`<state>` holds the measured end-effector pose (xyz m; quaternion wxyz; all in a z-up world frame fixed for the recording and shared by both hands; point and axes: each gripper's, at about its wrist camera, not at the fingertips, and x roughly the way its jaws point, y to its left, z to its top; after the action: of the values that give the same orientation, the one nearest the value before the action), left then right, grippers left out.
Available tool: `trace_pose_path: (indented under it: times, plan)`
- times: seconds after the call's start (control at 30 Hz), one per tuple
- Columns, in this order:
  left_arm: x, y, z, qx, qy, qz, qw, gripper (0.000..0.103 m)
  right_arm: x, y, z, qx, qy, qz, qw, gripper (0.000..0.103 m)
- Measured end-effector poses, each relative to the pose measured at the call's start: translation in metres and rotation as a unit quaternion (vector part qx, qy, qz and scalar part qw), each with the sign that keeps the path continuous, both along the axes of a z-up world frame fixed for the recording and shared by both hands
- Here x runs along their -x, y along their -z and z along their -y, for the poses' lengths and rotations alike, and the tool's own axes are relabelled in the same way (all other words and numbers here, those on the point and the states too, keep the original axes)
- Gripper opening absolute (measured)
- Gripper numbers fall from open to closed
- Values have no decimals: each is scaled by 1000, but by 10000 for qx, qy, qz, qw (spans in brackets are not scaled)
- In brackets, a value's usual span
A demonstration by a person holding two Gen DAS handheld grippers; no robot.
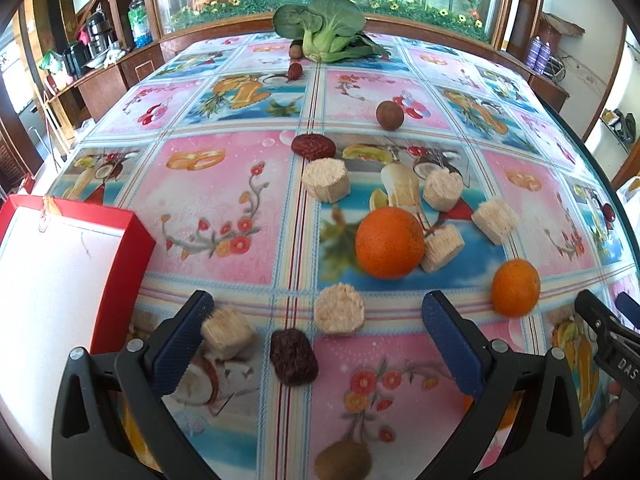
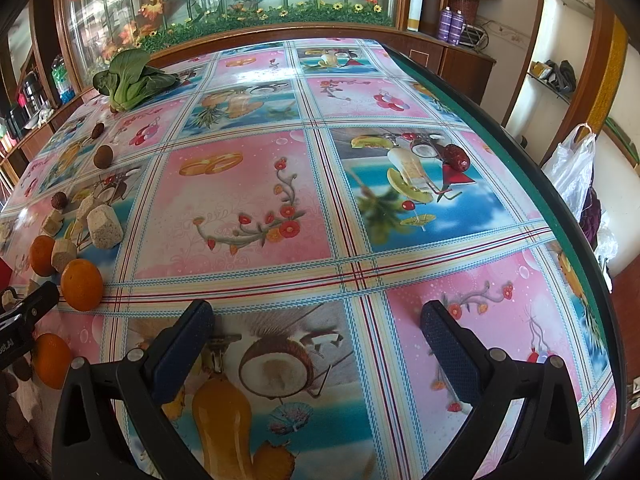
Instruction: Organize fruits
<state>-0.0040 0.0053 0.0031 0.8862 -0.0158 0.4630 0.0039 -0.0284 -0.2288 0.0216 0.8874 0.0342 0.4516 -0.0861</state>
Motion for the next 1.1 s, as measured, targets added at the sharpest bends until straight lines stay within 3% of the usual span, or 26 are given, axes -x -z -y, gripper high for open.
trace_pose_path:
  times: [0.07, 0.13, 0.27, 0.37, 0.63, 1.1]
  plan:
    - [14, -9, -1, 94, -117, 157, 9998, 103, 1, -1, -1, -41, -74, -46, 10000, 103]
    - [31, -20, 0, -87, -150, 407, 9990, 103, 6, -8, -5, -126, -206, 116, 9996, 102]
    - [70, -53, 1, -552, -73, 1045, 9930, 103, 33, -37, -25, -43, -432, 966, 9944, 102]
    - [86, -70, -5, -491, -127, 1327, 9899, 103, 52, -53, -43, -189, -629, 1394, 9881, 102]
    - [96, -80, -16, -462, -219, 1474, 9877, 103, 67, -70, -72, -251, -1003, 1659, 9807, 102]
    - [93, -72, -22, -445, -274, 1289, 9903, 103, 66, -72, -79, -307, -1034, 1673, 9800, 102]
